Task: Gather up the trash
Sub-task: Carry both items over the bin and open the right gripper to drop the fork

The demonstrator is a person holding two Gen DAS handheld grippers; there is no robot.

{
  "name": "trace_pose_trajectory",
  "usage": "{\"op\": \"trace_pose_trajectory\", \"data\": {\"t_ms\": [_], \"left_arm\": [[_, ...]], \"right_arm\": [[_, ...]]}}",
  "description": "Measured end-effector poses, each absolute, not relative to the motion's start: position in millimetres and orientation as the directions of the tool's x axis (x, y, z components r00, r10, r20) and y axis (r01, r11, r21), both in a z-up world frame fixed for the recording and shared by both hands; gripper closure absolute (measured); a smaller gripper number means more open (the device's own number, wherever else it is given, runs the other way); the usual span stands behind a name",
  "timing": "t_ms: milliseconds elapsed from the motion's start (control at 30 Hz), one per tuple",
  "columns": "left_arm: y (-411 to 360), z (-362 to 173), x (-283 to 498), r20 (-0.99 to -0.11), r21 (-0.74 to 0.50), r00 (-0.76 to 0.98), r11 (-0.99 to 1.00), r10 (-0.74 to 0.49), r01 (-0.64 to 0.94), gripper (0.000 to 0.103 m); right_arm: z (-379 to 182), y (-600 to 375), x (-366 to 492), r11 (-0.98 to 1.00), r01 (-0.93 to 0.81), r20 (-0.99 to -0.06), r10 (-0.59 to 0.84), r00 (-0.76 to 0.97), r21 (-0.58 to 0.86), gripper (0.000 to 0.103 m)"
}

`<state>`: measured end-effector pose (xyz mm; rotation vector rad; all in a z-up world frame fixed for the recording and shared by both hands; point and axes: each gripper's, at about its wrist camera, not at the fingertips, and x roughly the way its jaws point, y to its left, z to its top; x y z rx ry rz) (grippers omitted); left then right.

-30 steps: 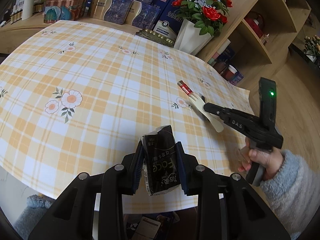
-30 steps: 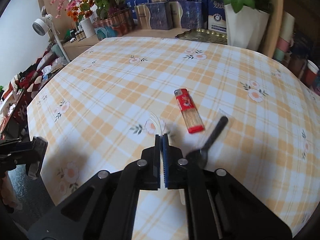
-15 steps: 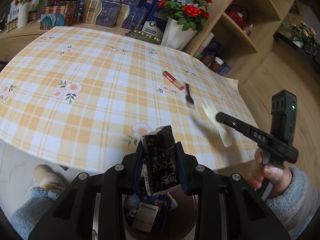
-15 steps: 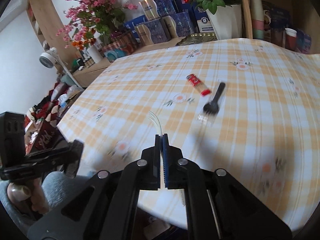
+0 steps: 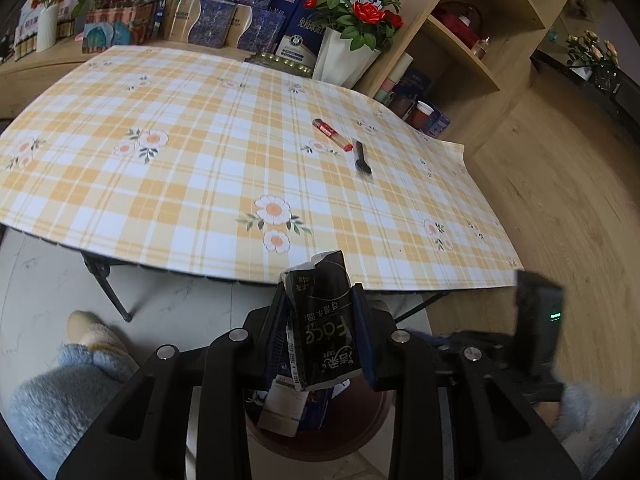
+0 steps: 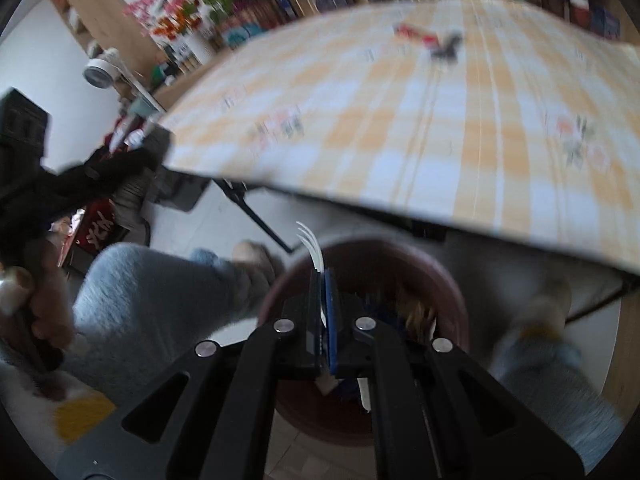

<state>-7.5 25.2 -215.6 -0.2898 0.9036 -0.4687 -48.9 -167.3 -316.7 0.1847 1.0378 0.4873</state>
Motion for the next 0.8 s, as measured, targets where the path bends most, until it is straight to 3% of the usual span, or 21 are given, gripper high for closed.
{"op": "trace_pose_trajectory", "data": {"t_ms": [233, 467, 533, 600, 733, 800], "left_arm": [[23.3, -217.0, -11.2, -0.684, -0.424, 0.529, 0.864, -0.502, 0.272, 0.072], [26.6, -219.3, -9.3, -0.69, -0.431, 0.522, 0.864, -0.501, 0.26, 0.072], [27.3, -220.0, -8.2, -0.691, -0.432, 0.52, 0.864, -0.501, 0.257, 0.072], [27.7, -220.0, -7.4, -0.691, -0.432, 0.52, 0.864, -0.502, 0.258, 0.072], [27.4, -221.5, -7.4, -0.694, -0.427, 0.518, 0.865, -0.499, 0.262, 0.072], [26.4, -223.5, -7.7, -0.698, -0.42, 0.516, 0.867, -0.498, 0.269, 0.072]], "right_arm": [[-365.4, -155.3, -32.8, 0.93, -0.228, -0.876, 0.353, 0.329, 0.289, 0.097], [-376.2, -157.7, -26.3, 0.933, -0.185, -0.884, 0.353, 0.306, 0.309, 0.093], [-377.4, -161.1, -23.5, 0.936, -0.179, -0.886, 0.346, 0.308, 0.303, 0.086], [-375.5, -162.2, -24.6, 0.938, -0.173, -0.885, 0.342, 0.317, 0.3, 0.054], [-363.5, -164.6, -29.8, 0.943, -0.176, -0.875, 0.329, 0.355, 0.283, 0.035], [-355.7, -167.0, -31.8, 0.944, -0.174, -0.867, 0.326, 0.376, 0.279, 0.02]]}}
